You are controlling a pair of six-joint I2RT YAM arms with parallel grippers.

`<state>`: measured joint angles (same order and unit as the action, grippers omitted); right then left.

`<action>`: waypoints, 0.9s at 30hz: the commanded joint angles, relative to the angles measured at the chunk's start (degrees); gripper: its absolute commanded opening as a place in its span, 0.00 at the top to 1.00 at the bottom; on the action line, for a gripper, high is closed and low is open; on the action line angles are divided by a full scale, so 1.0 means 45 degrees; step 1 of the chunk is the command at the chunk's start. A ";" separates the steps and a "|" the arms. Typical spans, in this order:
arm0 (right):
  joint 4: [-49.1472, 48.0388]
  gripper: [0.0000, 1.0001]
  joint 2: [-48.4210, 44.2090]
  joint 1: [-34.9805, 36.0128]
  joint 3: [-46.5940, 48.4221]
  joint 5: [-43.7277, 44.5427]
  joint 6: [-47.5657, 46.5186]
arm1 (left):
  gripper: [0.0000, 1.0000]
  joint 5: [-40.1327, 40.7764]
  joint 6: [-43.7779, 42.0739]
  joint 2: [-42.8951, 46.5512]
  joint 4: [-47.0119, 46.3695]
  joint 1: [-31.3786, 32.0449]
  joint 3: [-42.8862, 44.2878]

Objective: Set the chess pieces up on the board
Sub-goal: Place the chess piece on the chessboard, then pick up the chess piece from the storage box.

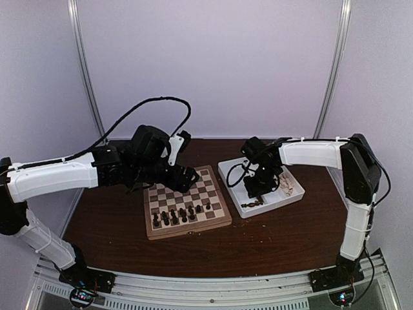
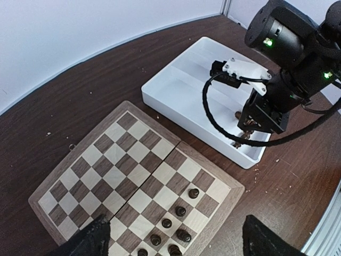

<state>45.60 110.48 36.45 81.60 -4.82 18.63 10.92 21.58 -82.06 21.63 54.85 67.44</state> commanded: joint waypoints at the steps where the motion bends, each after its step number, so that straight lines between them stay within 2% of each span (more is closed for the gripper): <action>1: 0.0754 0.70 0.0709 -0.0012 0.0799 0.1001 -0.0004 | 0.14 0.0018 0.0060 0.0013 -0.0626 0.0008 -0.0150; 18: 0.1383 0.69 0.1579 -0.0049 0.1066 0.3143 0.0107 | 0.16 0.0255 0.0006 -0.0172 -0.0489 0.0017 -0.0104; 27: 0.0789 0.72 0.1884 -0.0182 0.0554 0.2601 0.0297 | 0.16 0.0190 0.0068 -0.0151 -0.0443 0.0018 -0.0202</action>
<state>50.19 117.51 36.45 85.47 6.35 18.83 11.53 21.56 -82.72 21.28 54.85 67.11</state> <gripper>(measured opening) 0.292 0.838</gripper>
